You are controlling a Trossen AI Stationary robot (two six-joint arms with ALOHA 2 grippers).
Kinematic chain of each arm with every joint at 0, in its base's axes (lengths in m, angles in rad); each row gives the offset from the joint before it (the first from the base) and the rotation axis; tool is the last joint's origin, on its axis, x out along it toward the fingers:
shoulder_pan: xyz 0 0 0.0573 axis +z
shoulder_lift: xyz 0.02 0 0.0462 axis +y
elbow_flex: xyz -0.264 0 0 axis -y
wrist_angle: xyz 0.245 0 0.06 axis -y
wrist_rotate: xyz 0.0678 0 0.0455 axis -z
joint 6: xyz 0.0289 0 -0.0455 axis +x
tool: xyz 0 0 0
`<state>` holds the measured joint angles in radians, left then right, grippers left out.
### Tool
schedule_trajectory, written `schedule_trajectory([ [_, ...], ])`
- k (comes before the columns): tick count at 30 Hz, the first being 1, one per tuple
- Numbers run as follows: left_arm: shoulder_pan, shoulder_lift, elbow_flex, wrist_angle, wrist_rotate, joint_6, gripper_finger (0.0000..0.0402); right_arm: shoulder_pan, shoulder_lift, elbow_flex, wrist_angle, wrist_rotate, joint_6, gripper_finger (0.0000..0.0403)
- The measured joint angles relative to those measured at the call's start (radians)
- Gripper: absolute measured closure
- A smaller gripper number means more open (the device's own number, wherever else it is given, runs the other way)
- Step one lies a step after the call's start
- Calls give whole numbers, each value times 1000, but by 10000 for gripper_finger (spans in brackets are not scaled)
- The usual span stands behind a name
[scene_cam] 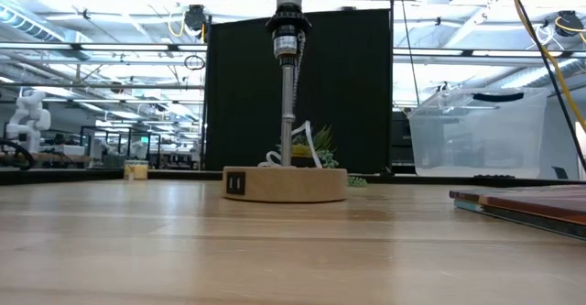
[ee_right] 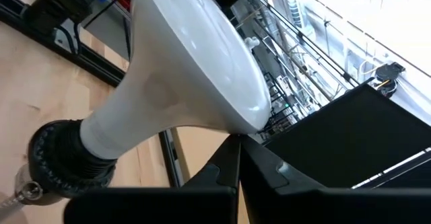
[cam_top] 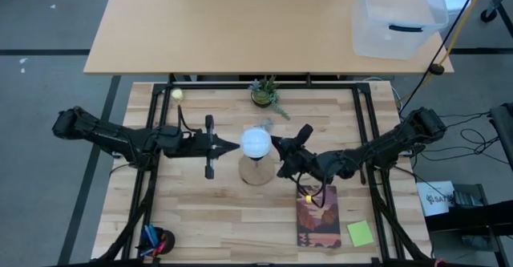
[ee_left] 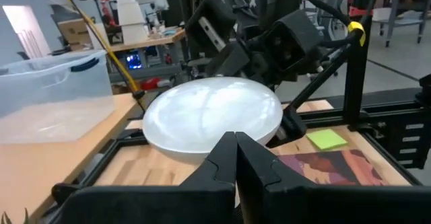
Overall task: Screw lightbulb
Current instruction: Insert the white lightbulb into the silver lamp
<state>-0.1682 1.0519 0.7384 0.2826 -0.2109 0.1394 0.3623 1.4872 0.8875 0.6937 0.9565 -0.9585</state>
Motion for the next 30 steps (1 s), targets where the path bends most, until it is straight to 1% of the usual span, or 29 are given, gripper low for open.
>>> schedule_trajectory([
  [9,27,-2,1,-27,-10,-41,401,42,-1,0,-3,3,2,403],
  [14,52,0,2,-41,-23,-86,401,61,-1,0,-12,-19,7,403],
  [20,68,5,-2,-102,-77,-122,401,79,0,0,-17,-37,14,403],
  [25,59,2,0,-99,-92,-123,401,86,0,0,-80,-27,76,403],
  [30,5,-25,0,-88,-80,-82,401,85,0,0,-183,-21,181,403],
])
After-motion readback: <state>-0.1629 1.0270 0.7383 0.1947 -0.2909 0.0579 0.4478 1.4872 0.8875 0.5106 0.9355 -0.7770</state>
